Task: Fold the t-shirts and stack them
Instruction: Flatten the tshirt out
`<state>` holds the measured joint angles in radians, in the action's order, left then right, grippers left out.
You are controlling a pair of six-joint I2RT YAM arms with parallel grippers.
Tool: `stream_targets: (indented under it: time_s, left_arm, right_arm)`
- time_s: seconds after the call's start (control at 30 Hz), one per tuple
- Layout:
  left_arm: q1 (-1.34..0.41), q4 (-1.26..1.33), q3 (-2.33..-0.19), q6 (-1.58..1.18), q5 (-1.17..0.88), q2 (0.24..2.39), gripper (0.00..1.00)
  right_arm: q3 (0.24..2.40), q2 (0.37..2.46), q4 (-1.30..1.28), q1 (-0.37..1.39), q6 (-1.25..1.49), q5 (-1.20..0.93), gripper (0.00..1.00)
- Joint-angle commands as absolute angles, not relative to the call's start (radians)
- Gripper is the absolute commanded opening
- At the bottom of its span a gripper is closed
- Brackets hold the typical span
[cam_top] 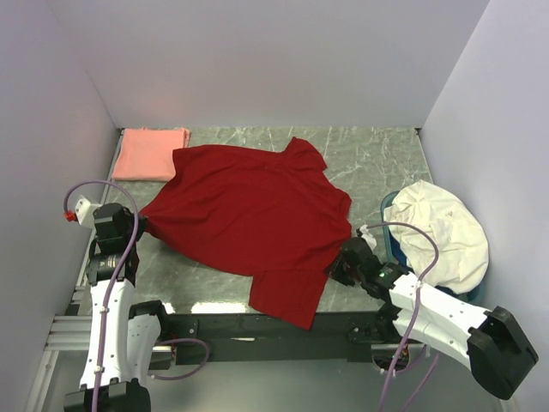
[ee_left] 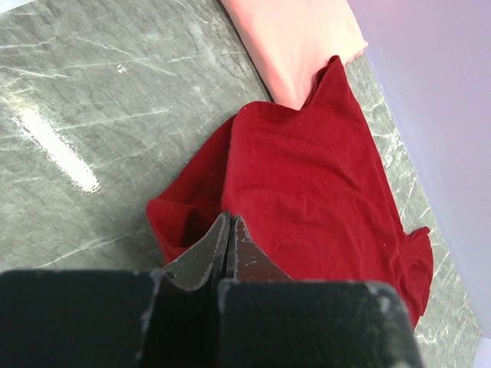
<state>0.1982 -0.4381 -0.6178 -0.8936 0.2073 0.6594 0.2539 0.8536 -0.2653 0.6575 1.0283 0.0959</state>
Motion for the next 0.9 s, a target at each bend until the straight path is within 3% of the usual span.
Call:
stream_targets:
  time_s: [0.0, 0.13, 0.53, 0.87]
  left_arm:
    - [0.204, -0.414, -0.653, -0.874, 0.204, 0.658, 0.01]
    - [0.204, -0.422, -0.663, -0.862, 0.201, 0.658, 0.01]
    - [0.206, -0.472, -0.702, -0.85, 0.187, 0.626, 0.0]
    - [0.207, -0.561, -1.029, -0.825, 0.124, 0.638, 0.01]
  right_arm:
    - [0.276, 0.87, -0.236, 0.646, 1.016, 0.121, 0.18]
    - [0.339, 0.845, -0.285, 0.627, 0.986, 0.147, 0.0]
    - [0.641, 0.611, -0.572, 0.569, 0.871, 0.251, 0.0]
    - [1.078, 0.589, -0.73, 0.566, 0.767, 0.406, 0.0]
